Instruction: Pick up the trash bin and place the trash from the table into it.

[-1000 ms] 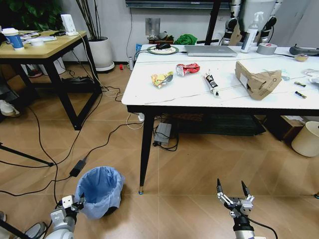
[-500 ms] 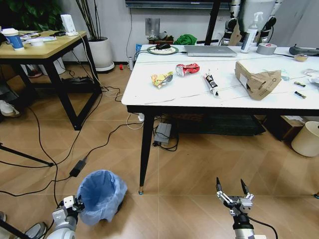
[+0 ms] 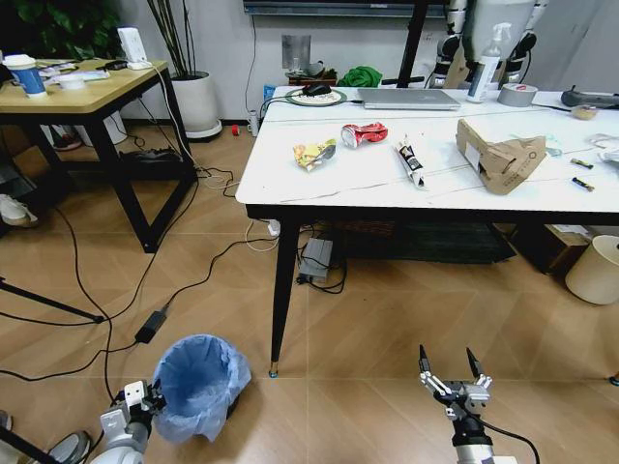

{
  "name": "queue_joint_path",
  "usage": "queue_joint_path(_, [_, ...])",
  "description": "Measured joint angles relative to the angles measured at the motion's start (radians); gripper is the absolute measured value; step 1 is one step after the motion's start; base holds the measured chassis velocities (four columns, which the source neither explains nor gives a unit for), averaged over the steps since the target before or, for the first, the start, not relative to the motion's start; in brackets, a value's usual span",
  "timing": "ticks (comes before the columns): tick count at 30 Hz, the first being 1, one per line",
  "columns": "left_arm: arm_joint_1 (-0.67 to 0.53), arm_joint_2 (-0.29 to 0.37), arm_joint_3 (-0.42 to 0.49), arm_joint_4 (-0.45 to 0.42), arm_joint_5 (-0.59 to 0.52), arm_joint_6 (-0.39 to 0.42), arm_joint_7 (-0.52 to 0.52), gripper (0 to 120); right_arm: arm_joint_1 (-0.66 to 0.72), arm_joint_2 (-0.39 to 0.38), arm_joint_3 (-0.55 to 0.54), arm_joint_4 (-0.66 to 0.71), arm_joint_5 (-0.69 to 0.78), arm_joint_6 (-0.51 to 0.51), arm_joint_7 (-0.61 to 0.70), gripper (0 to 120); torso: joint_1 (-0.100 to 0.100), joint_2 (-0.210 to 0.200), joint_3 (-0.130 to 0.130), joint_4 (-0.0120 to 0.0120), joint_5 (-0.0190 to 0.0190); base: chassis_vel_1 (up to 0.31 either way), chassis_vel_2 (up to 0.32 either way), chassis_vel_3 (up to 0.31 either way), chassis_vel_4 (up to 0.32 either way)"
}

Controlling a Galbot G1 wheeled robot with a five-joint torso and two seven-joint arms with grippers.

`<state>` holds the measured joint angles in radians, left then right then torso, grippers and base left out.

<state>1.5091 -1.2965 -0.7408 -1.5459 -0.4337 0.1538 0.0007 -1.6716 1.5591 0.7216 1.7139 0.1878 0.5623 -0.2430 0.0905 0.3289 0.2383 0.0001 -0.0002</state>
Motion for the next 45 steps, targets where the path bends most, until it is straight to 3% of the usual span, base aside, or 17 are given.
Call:
queue_joint_path(13, [0.095, -0.007, -0.011, -0.15, -0.014, -0.065, 0.148, 0, -0.022, -0.011, 0.004, 0.019, -0.014, 0.005, 0.0, 100, 0.0, 0.0, 0.0, 0.0, 0.0004, 0.0, 0.0, 0.0, 0.0])
queue_joint_path(21, [0.167, -0.015, -0.008, -0.244, -0.034, -0.059, 0.193, 0, -0.037, -0.02, 0.007, 0.034, -0.019, 0.008, 0.0, 100, 0.0, 0.0, 0.0, 0.0, 0.0005, 0.0, 0.0, 0.0, 0.0])
queue_joint_path(35, [0.321, 0.029, 0.018, -0.403, -0.058, -0.03, 0.203, 0, -0.043, -0.029, 0.008, 0.035, -0.029, 0.01, 0.0, 100, 0.0, 0.0, 0.0, 0.0, 0.0003, 0.0, 0.0, 0.0, 0.0])
queue_joint_path(41, [0.396, 0.073, 0.038, -0.557, -0.159, 0.039, 0.105, 0, -0.049, -0.034, 0.012, 0.028, -0.04, 0.014, 0.0, 100, 0.0, 0.0, 0.0, 0.0, 0.0001, 0.0, 0.0, 0.0, 0.0])
queue_joint_path(45, [0.41, 0.078, 0.042, -0.601, -0.167, 0.042, 0.082, 0, -0.05, -0.034, 0.014, 0.024, -0.043, 0.014, 0.0, 100, 0.0, 0.0, 0.0, -0.0001, 0.0003, 0.0, 0.0, 0.0, 0.0])
